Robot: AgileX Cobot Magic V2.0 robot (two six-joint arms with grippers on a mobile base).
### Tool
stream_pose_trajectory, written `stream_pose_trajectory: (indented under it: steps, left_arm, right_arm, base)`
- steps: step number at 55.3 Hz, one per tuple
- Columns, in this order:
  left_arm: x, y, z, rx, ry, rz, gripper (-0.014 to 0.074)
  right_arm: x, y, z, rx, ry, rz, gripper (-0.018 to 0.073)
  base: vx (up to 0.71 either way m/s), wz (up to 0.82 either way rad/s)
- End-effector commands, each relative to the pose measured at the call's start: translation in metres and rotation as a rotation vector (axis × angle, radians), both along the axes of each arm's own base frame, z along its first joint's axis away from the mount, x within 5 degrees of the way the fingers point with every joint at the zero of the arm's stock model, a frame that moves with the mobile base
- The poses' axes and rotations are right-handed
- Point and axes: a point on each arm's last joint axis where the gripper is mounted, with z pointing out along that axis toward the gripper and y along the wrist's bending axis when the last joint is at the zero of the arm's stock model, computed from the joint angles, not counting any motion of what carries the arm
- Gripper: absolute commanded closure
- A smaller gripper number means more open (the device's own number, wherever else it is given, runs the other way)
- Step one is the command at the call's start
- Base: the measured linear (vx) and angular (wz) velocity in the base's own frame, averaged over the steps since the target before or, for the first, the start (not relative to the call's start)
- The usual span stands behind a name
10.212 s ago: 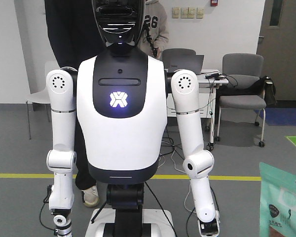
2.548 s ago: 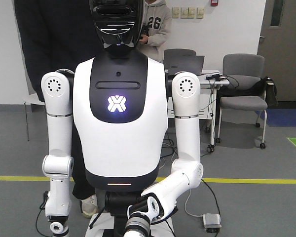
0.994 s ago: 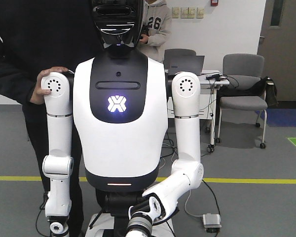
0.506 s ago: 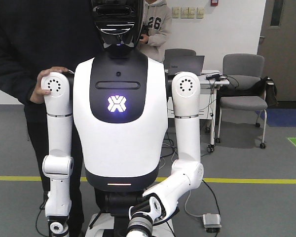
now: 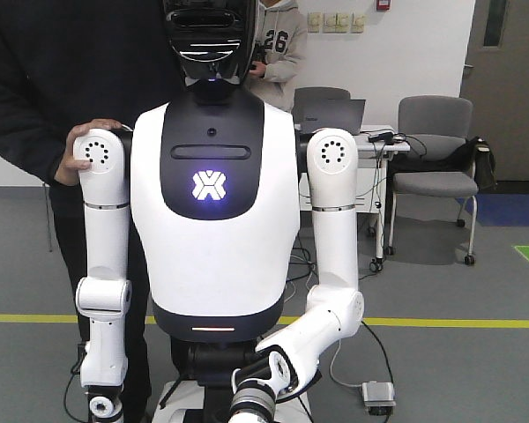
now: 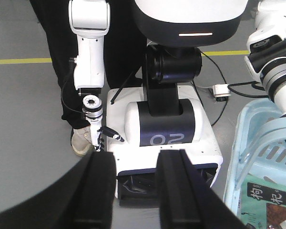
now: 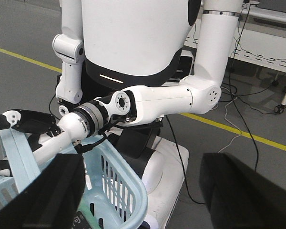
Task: Pick snacks and fruit into basket
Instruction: 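Open the left gripper to release the black box into the basket, then drive the base away from the other robot toward the fruit stand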
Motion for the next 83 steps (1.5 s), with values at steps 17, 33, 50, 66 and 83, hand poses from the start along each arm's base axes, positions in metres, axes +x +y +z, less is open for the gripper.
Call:
stream_pose_trajectory:
  steps: [17, 33, 50, 66, 83]
  left_arm:
    - [0.0038, 0.0026, 0.0170, -0.013, -0.107, 0.035, 0.0268]
    - [0.0038, 0.0026, 0.0170, -0.013, -0.107, 0.035, 0.0268]
    - [0.0038, 0.0026, 0.0170, -0.013, -0.107, 0.035, 0.0268]
    - [0.0037, 0.0025, 0.0168, -0.013, -0.105, 0.034, 0.0268]
    - [0.0037, 0.0025, 0.0168, -0.013, -0.105, 0.034, 0.0268]
  right_arm:
    - [0.0028, -0.0029, 0.0149, 0.012, -0.088, -0.035, 0.0013]
    - [0.0028, -0.0029, 0.0148, 0.012, -0.088, -0.034, 0.0013]
    - [0.0027, -0.0027, 0.0145, 0.011, -0.084, -0.032, 0.0013]
    - [0.0027, -0.0028, 0.0146, 0.011, -0.085, -0.033, 0.0013]
    - [0.0027, -0.0028, 0.0146, 0.011, -0.085, -0.033, 0.0013]
  base:
    - [0.00, 0.00]
    - [-0.02, -0.01]
    - [-0.10, -0.04]
    - [-0.20, -0.06]
    - [-0.27, -0.11]
